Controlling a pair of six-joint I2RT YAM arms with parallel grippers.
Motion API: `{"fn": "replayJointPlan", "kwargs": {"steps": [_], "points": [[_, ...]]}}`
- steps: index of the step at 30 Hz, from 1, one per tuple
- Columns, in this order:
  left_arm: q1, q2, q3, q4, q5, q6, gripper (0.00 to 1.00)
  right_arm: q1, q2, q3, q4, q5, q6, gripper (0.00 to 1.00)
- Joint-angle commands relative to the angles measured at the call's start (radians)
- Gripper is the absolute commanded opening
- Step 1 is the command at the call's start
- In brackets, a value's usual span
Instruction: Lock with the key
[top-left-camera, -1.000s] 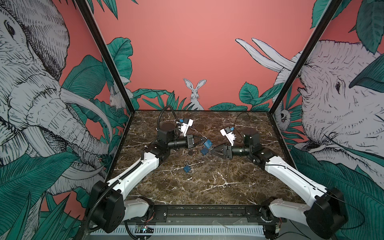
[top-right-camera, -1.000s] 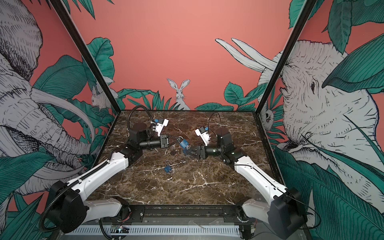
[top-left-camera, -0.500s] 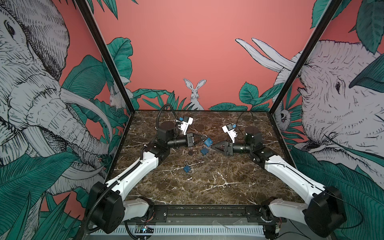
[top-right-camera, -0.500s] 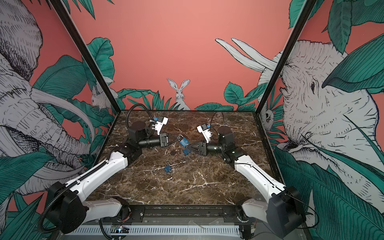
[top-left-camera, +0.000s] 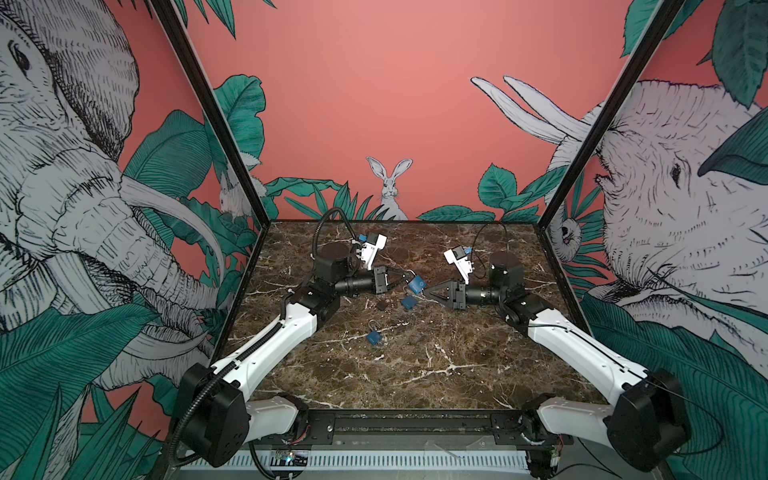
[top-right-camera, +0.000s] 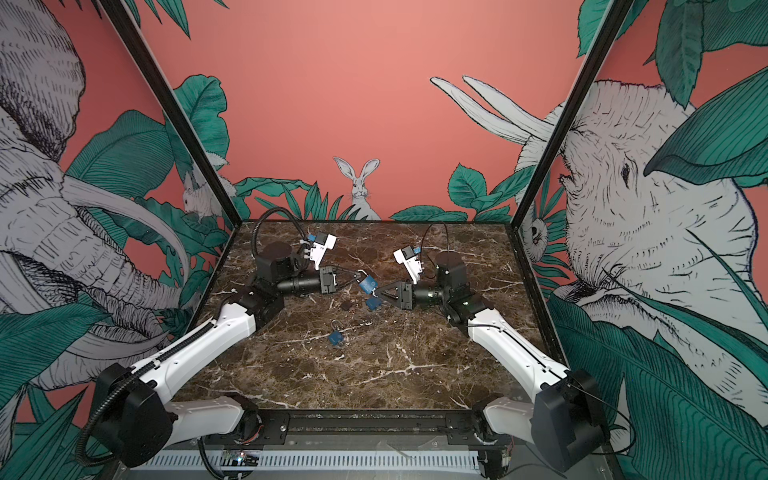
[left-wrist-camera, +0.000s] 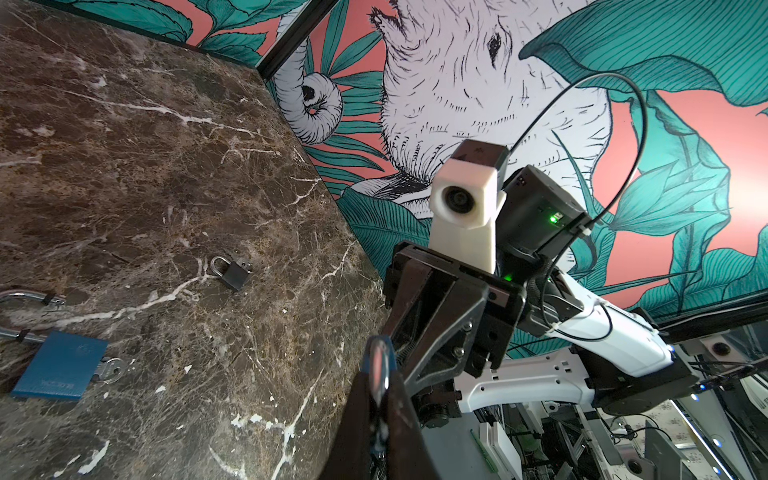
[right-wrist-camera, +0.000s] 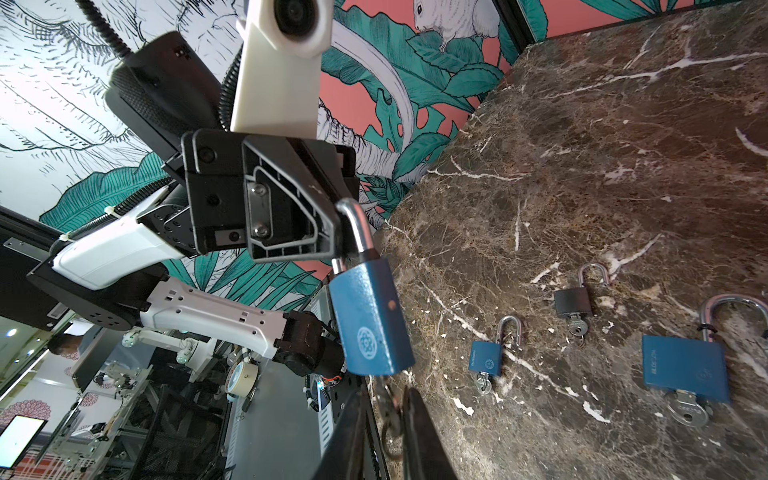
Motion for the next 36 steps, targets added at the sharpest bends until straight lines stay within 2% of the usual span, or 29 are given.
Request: {"fn": "replayJointPlan", "kwargs": {"steps": [1, 5, 16, 23, 31, 36], "points": [[0.004, -0.005, 0.037, 0.038, 0.008, -0.008, 0.00, 0.000, 0.004, 0.022, 0.078, -0.041, 0.020, 0.19], [0.004, -0.003, 0.038, 0.049, 0.008, -0.016, 0.00, 0.006, 0.011, 0.026, 0.070, -0.032, 0.016, 0.25], [0.004, 0.005, 0.041, 0.076, -0.006, -0.033, 0.00, 0.022, 0.031, 0.041, 0.028, -0.031, -0.015, 0.24], [0.004, 0.004, 0.041, 0.081, -0.021, -0.036, 0.00, 0.024, 0.030, 0.038, 0.019, -0.030, -0.020, 0.16], [0.012, -0.010, 0.033, 0.075, -0.036, -0.031, 0.00, 0.025, 0.012, 0.027, 0.015, -0.033, -0.026, 0.14], [0.016, -0.018, 0.024, 0.076, -0.040, -0.035, 0.00, 0.024, 0.011, 0.024, 0.012, -0.034, -0.026, 0.07]]}}
